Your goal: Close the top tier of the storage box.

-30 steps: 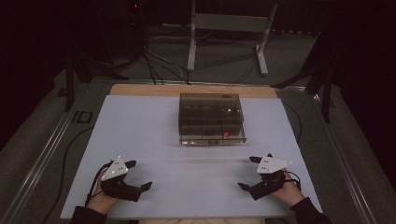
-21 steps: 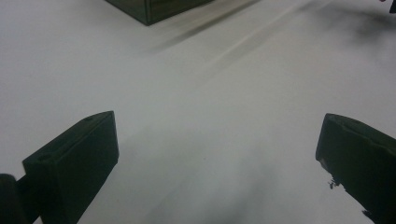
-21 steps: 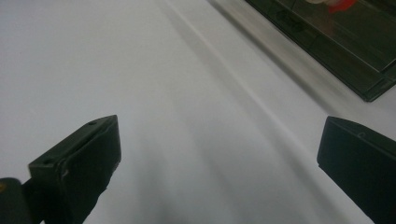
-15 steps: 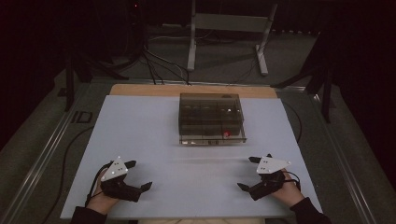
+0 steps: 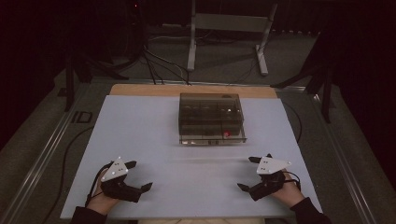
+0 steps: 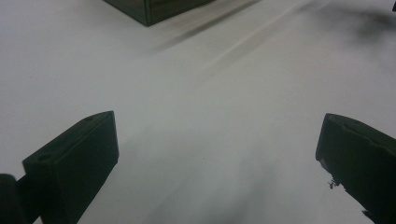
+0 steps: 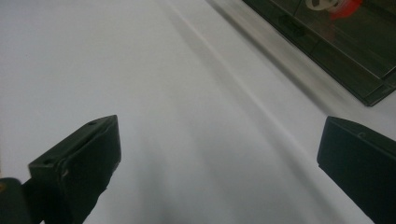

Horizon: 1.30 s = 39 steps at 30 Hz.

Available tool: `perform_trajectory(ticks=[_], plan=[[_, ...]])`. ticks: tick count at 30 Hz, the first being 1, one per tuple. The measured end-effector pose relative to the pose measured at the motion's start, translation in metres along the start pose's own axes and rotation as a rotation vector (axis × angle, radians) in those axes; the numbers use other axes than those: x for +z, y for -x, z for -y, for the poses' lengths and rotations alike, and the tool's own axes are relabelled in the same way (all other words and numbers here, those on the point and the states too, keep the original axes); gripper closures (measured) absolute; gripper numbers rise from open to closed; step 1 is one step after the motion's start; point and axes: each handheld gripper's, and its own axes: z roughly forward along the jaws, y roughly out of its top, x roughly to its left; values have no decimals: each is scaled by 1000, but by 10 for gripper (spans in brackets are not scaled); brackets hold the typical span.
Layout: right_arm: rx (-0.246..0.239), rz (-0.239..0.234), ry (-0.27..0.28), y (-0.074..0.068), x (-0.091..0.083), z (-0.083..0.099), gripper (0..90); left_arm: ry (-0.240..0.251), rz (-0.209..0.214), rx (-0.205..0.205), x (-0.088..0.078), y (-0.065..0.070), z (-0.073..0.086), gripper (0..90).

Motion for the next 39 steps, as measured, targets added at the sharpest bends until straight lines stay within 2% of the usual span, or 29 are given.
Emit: perform_trajectory(ticks=[11, 15, 17, 23, 29, 39], plan=[[-14, 0, 7, -3, -3, -6, 0, 3, -2, 4, 0, 0, 0, 0], [-11, 1, 10, -3, -5, -8, 0, 3, -1, 4, 0, 0, 0, 0], [1, -14, 23, -3, -7, -10, 0, 11, 4, 3, 0, 0, -1, 0], [-17, -1, 28, -6, -12, -18, 0, -3, 0, 8, 1, 1, -1, 0], [-13, 3, 25, -6, -15, -24, 0, -3, -2, 4, 1, 1, -1, 0], [2, 26, 53, -3, -24, -39, 0, -3, 0, 5, 1, 1, -1, 0]])
